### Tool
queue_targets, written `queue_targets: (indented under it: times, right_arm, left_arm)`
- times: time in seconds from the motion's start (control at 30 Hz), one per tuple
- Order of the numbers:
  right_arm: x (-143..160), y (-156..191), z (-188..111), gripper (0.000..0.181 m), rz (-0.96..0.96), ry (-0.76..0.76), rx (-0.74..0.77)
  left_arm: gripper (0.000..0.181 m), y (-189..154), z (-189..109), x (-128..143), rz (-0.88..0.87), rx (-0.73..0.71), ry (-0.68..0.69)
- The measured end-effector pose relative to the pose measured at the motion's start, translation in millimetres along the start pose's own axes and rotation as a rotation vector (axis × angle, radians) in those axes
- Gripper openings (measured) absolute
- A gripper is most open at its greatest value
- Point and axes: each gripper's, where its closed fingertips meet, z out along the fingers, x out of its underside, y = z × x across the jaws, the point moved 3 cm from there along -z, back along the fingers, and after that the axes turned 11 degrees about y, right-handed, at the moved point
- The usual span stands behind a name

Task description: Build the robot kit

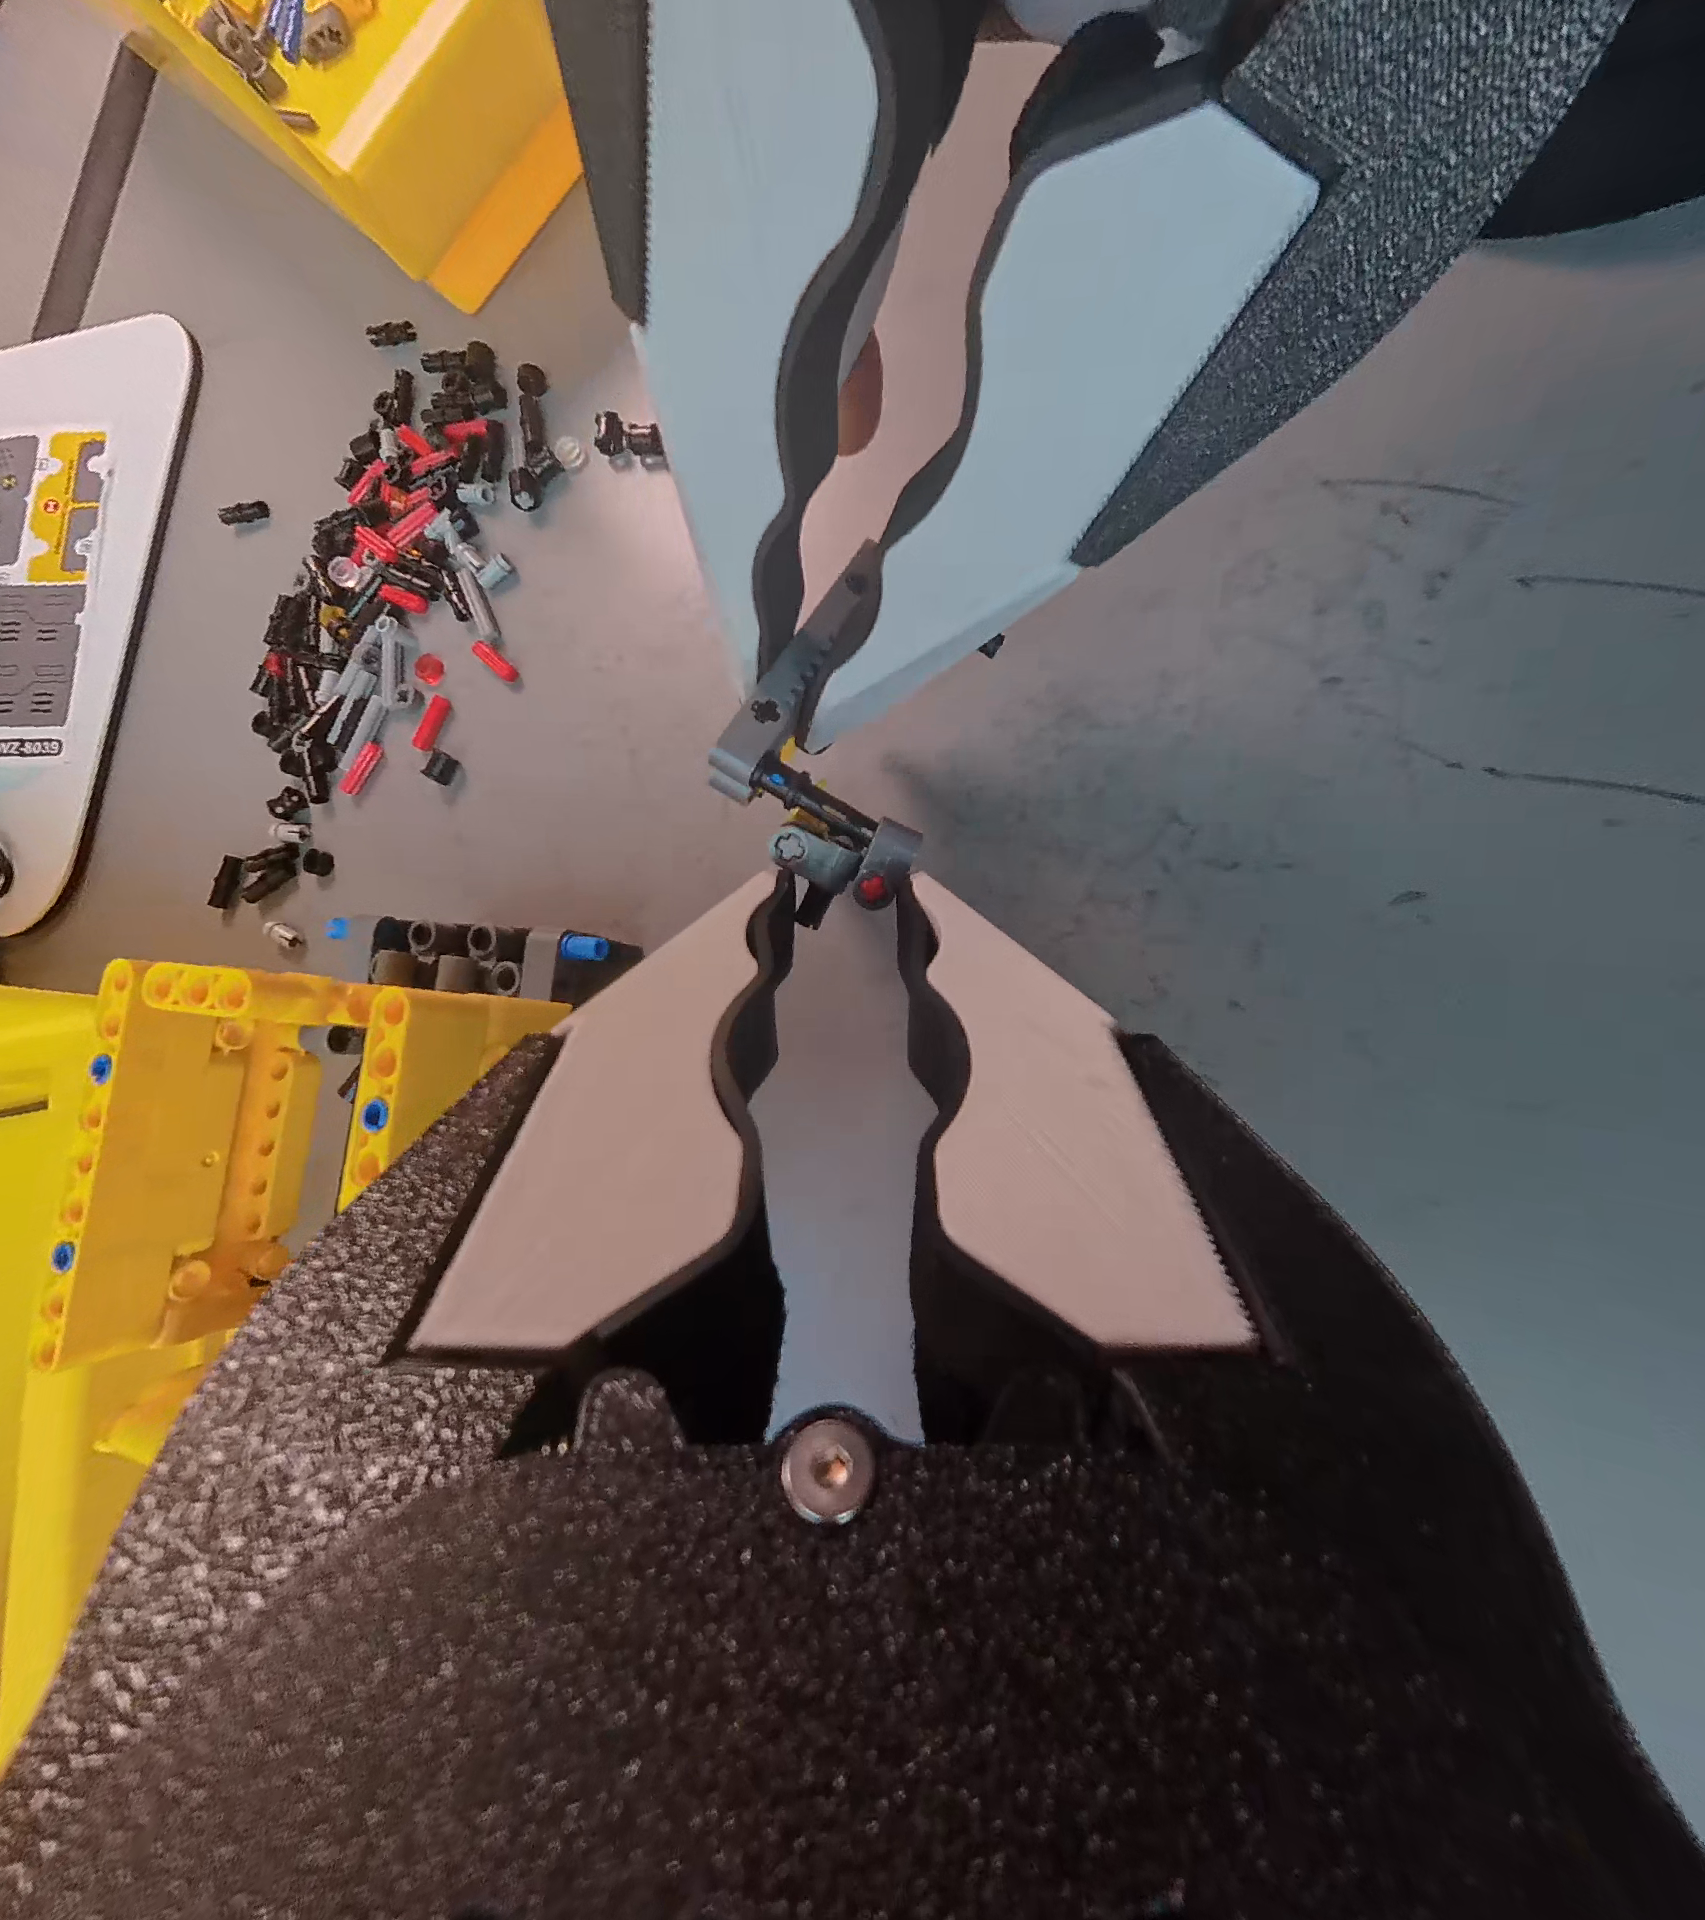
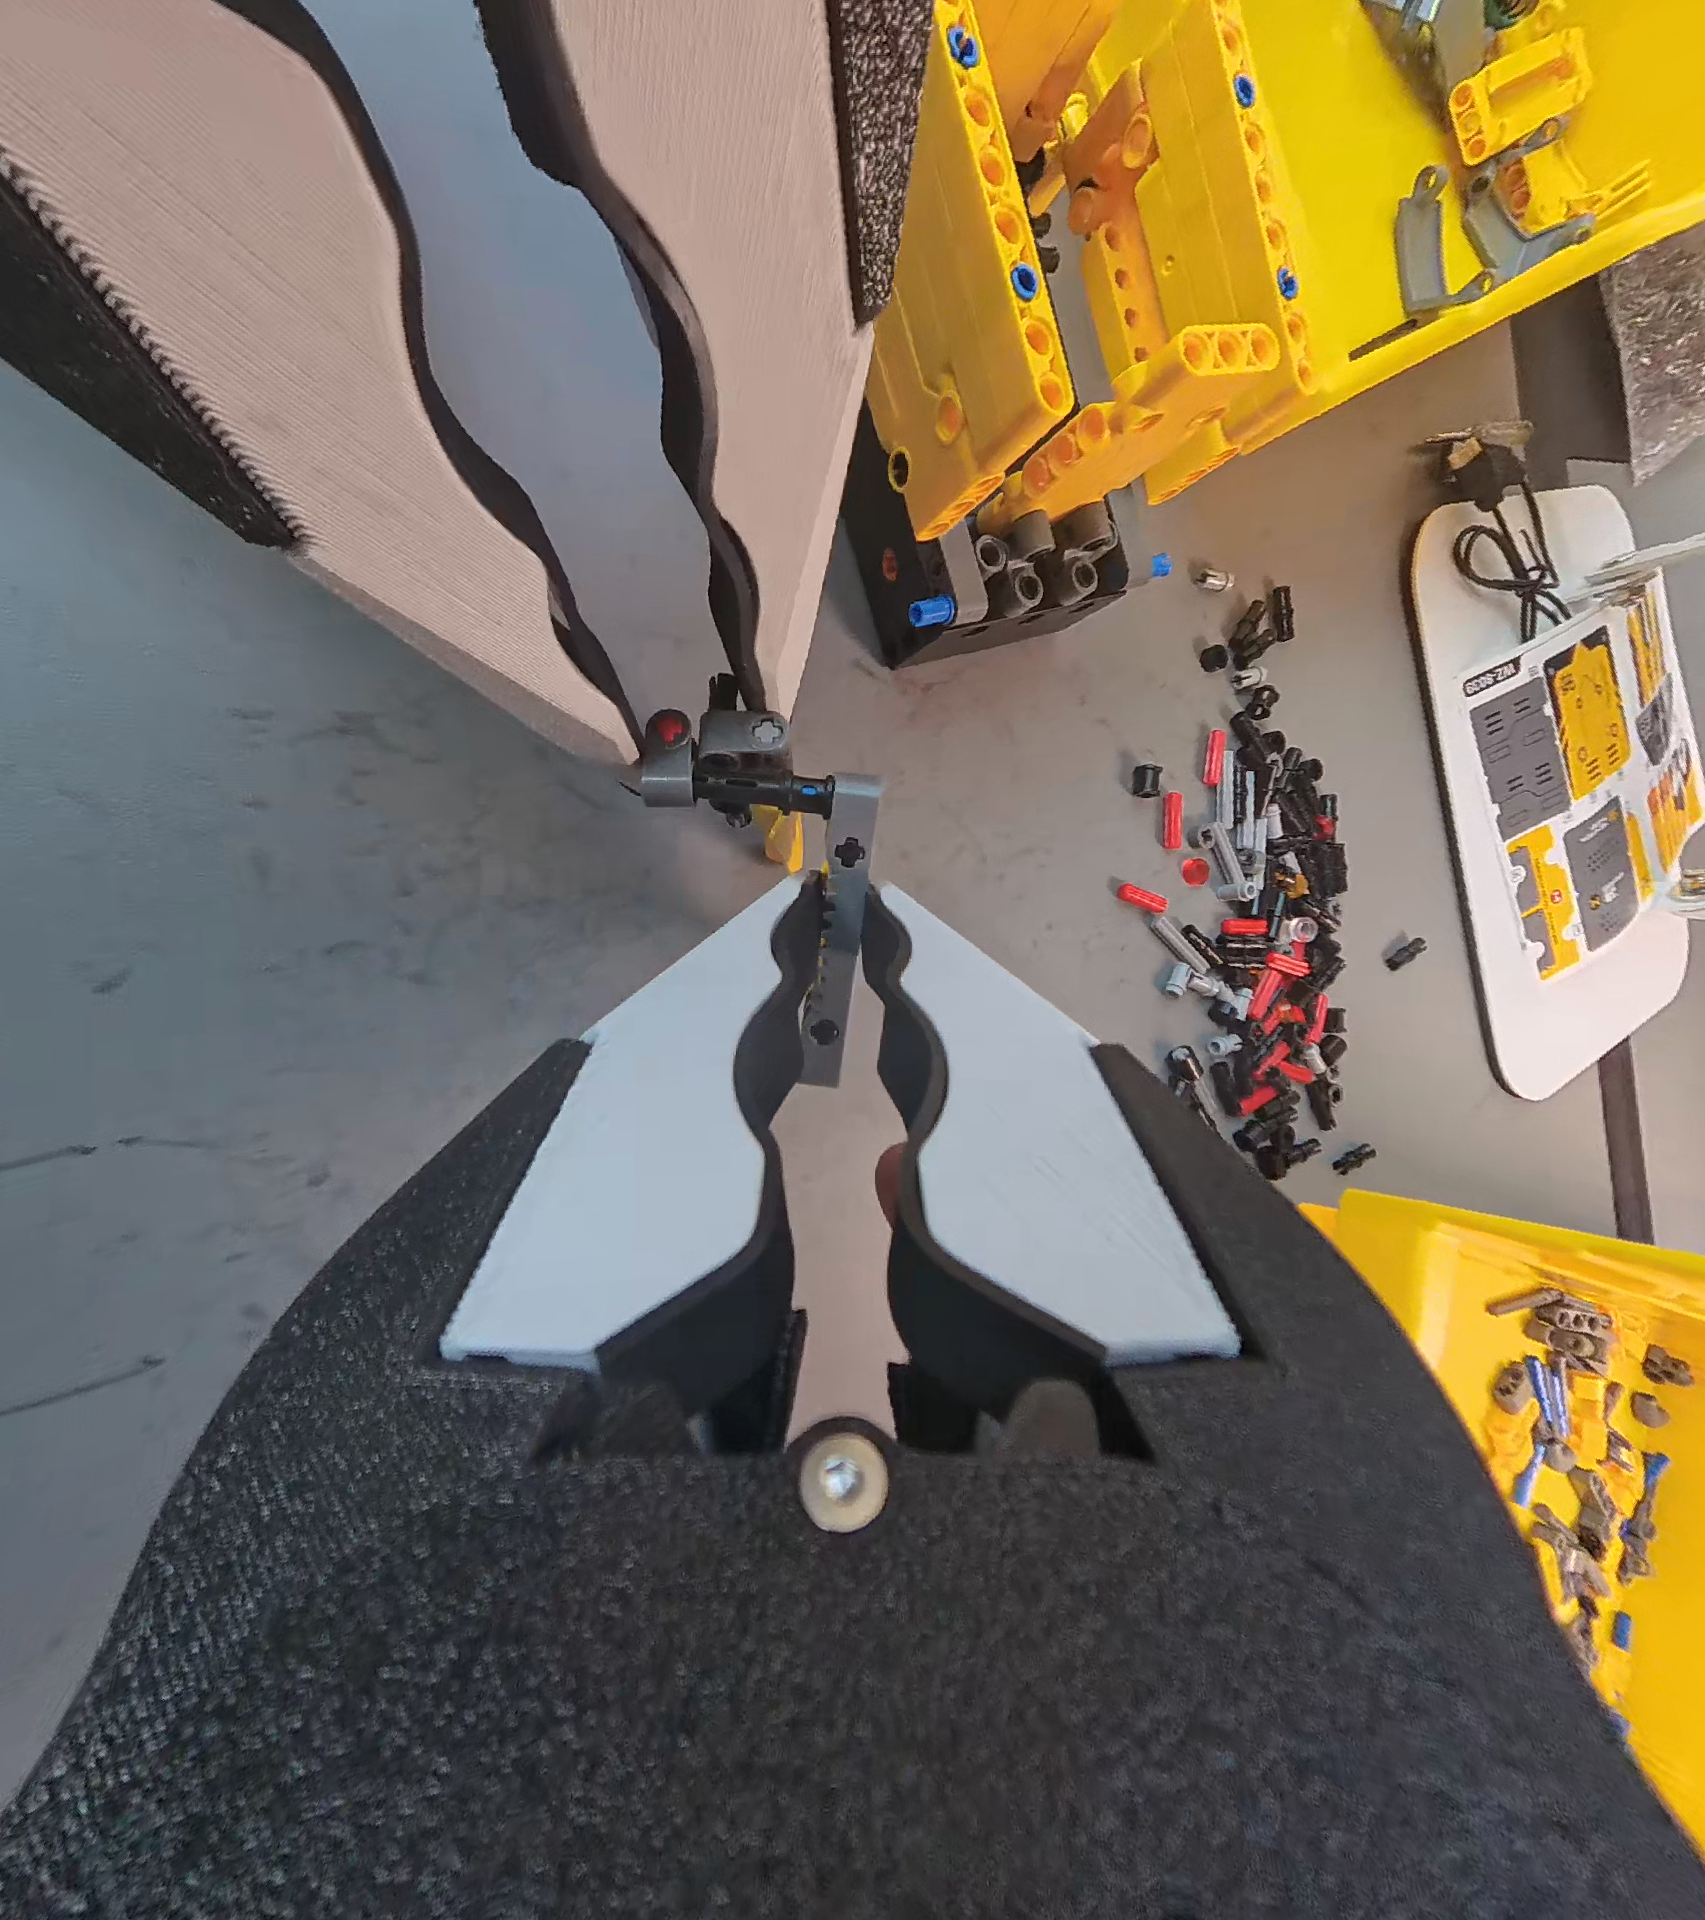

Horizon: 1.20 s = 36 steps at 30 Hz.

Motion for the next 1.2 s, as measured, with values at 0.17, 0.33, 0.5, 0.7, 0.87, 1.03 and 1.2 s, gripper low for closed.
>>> queue_targets:
  times: [0.17, 0.33, 0.5, 0.7, 0.87, 1.03, 1.2]
  right_arm:
    - [0.8, -0.5, -0.1, 0.005, -0.063, 0.016, 0.042]
    - [3.7, 4.0, 2.5, 0.007, -0.143, 0.031, 0.049]
    - [-10.9, -5.0, -6.2, 0.005, -0.174, -0.054, 0.166]
    - [-2.9, -3.6, -1.7, 0.005, -0.154, -0.040, 0.084]
    - [-3.5, -1.0, 3.1, 0.004, -0.176, 0.000, 0.101]
    - [-2.9, -2.6, 1.2, 0.004, -0.152, -0.020, 0.106]
    - [-1.6, -7.1, -1.4, 0.005, -0.094, -0.087, 0.108]
  left_arm:
    - [0.017, 0.0, 2.1, -1.0, -0.026, 0.028, 0.007]
    - [0.016, 1.8, 3.1, 0.8, -0.013, 0.021, 0.012]
    - [0.016, -5.3, 3.8, -5.4, 0.041, 0.006, 0.015]
    - [0.017, -2.7, 0.5, -5.0, -0.041, 0.066, -0.031]
    - [0.016, -4.8, 5.1, -3.0, -0.003, 0.020, 0.005]
    - [0.016, -3.1, 2.2, -4.6, -0.001, -0.006, -0.049]
    - [0.015, 1.1, -1.8, -7.5, -0.032, 0.001, -0.122]
